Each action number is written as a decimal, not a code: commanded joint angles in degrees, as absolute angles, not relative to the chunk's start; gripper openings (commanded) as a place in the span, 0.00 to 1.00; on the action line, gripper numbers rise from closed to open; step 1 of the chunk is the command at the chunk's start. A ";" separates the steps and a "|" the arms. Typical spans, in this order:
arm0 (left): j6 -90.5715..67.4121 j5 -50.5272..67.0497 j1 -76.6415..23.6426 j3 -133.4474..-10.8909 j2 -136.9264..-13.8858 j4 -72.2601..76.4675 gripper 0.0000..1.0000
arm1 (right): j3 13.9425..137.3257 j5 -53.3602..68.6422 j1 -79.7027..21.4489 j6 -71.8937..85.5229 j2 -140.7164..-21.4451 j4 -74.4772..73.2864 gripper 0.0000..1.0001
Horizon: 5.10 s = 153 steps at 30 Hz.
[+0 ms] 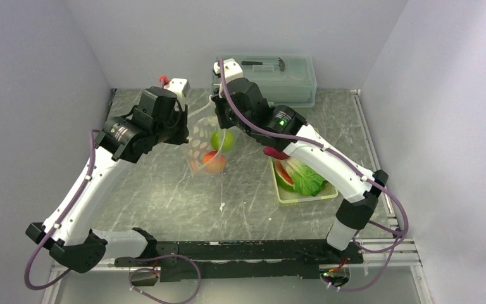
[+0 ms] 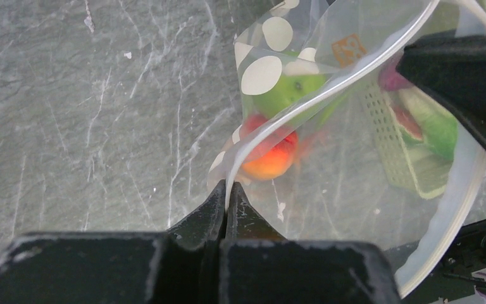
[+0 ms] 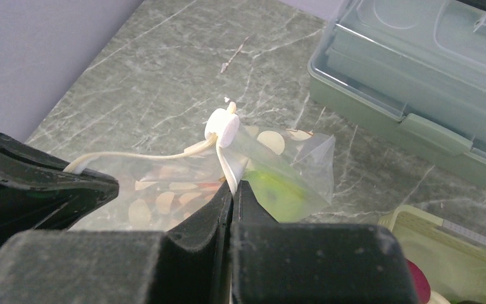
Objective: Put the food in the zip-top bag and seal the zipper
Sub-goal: Adjust the zipper food storage bag at the center of the board.
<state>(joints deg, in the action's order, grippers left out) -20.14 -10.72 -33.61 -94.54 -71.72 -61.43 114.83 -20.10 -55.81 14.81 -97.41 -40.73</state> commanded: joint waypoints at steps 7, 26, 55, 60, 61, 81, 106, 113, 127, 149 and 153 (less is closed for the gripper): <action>-15.83 -17.86 -33.40 -99.90 -68.22 -58.93 0.00 | 116.78 -24.83 -54.20 12.94 -94.59 -37.49 0.00; -15.83 -14.68 -33.35 -100.97 -66.35 -59.23 0.00 | 118.67 -8.24 -44.32 18.63 -104.43 -45.27 0.00; -17.83 -26.77 -33.38 -97.38 -72.77 -63.62 0.00 | 99.54 4.79 -48.38 27.92 -96.59 -33.36 0.61; -19.11 -26.68 -33.38 -96.91 -73.65 -63.64 0.00 | 97.95 7.23 -48.34 31.05 -95.11 -32.34 0.64; -19.34 -26.60 -33.40 -96.87 -73.73 -63.63 0.00 | 98.18 7.21 -48.34 31.44 -95.29 -32.67 0.64; -23.85 -29.25 -33.31 -97.70 -75.15 -64.94 0.00 | 95.44 9.94 -49.92 38.40 -96.93 -32.62 0.55; -20.48 -41.05 -30.47 -93.96 -74.14 -65.39 0.00 | 98.97 11.71 -49.61 37.16 -106.72 -30.24 0.00; -19.29 -42.98 -29.63 -93.17 -74.19 -65.91 0.00 | 93.20 6.22 -48.18 36.19 -106.85 -28.94 0.00; -21.77 -33.34 -29.53 -87.10 -76.98 -60.88 0.00 | 81.92 3.05 -46.23 35.92 -102.14 -26.70 0.00; -21.56 -25.50 -29.62 -88.53 -78.49 -63.41 0.00 | 86.13 -1.10 -46.14 30.52 -86.77 -32.31 0.70; -21.24 -25.20 -29.62 -88.85 -78.31 -63.54 0.00 | 85.43 -6.26 -45.37 27.60 -83.19 -36.60 0.73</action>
<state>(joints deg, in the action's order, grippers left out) -20.86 -26.30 -29.82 -86.48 -78.50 -63.31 83.53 0.12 -46.41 31.44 -87.66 -32.05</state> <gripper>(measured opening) 0.010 0.715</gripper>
